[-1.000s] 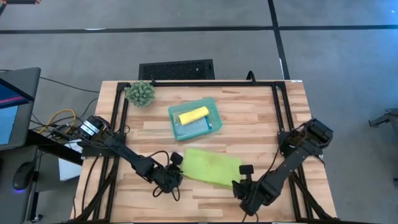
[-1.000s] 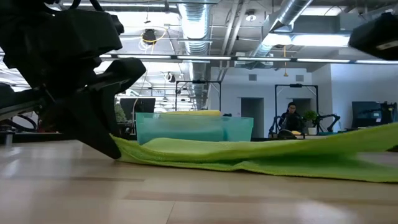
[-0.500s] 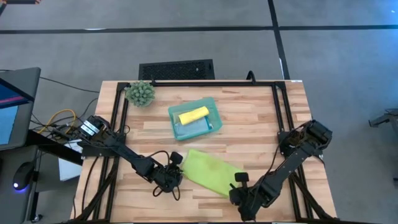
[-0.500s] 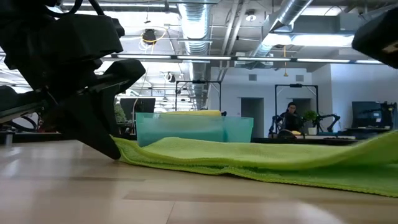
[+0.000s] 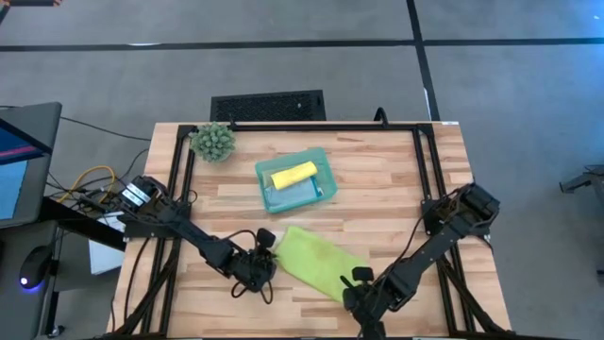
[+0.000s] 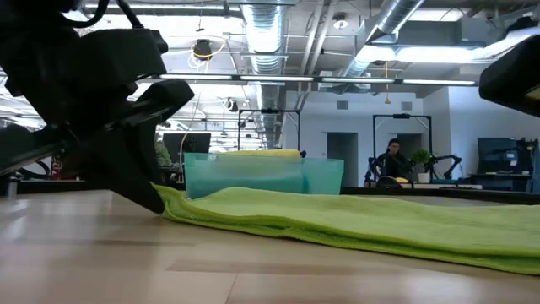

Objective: Fold microfiber towels
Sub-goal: Fold the light green towel

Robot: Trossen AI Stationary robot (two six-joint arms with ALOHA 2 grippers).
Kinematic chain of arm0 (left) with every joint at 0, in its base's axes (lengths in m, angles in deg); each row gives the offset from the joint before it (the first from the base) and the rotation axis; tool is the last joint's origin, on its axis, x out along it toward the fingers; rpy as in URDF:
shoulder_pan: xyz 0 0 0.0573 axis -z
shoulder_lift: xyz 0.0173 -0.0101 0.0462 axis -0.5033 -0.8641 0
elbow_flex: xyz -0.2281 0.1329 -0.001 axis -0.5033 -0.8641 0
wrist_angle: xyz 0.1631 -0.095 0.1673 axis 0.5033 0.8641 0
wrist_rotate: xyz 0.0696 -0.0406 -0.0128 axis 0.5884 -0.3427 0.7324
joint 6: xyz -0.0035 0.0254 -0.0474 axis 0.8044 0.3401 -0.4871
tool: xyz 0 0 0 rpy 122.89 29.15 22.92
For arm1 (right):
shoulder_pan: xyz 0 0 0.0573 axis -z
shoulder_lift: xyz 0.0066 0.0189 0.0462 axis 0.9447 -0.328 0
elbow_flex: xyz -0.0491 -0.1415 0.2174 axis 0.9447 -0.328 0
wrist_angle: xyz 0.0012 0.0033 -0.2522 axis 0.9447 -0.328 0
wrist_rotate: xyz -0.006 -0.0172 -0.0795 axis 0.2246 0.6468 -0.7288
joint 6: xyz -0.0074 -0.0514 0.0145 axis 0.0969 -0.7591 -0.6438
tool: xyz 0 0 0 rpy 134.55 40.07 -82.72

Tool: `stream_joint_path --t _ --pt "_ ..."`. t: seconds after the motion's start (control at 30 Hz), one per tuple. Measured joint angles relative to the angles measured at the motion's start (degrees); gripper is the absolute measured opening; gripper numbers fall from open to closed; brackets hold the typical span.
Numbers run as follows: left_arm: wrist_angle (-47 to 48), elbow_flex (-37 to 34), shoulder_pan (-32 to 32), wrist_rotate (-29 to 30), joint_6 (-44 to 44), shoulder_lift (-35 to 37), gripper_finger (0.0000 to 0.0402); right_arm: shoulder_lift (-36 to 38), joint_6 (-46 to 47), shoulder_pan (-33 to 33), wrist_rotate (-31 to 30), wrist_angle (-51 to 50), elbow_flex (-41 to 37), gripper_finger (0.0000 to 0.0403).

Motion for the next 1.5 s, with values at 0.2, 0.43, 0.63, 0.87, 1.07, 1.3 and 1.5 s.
stream_joint_path --t 0.2,0.43,0.63,0.87,1.07,1.3,1.5 --pt "1.46 0.0 1.04 4.69 -0.02 0.0 0.0004 0.79 -1.03 -1.54 -4.94 -9.14 0.0 0.0161" --pt "1.78 0.0 1.25 6.23 -5.68 0.0 0.0011 1.66 6.24 0.62 -14.84 -13.15 -4.95 0.0127" --pt "9.24 0.0 1.83 6.25 -11.3 1.88 0.0063 4.37 11.97 3.56 -14.79 -8.58 -11.24 0.0064" --pt "15.31 0.0 2.36 8.09 -18.1 6.41 0.0115 5.38 9.82 3.29 -9.7 -1.4 -13.5 0.0009" --pt "-0.43 0.01 0.65 9.87 -8.67 6.38 0.0118 6.63 6.14 0.01 -9.27 -0.25 -10.66 0.0021" --pt "-8.07 0.02 -7.8 -3.49 -5.77 1.86 0.0119 8.07 6.0 0.06 -18.74 3.3 -11.71 0.0037" --pt "-8.8 0.29 -11.74 -2.99 -7.3 -3.13 0.0119 4.85 5.93 2.77 -11.58 6.88 -14.56 0.0012"
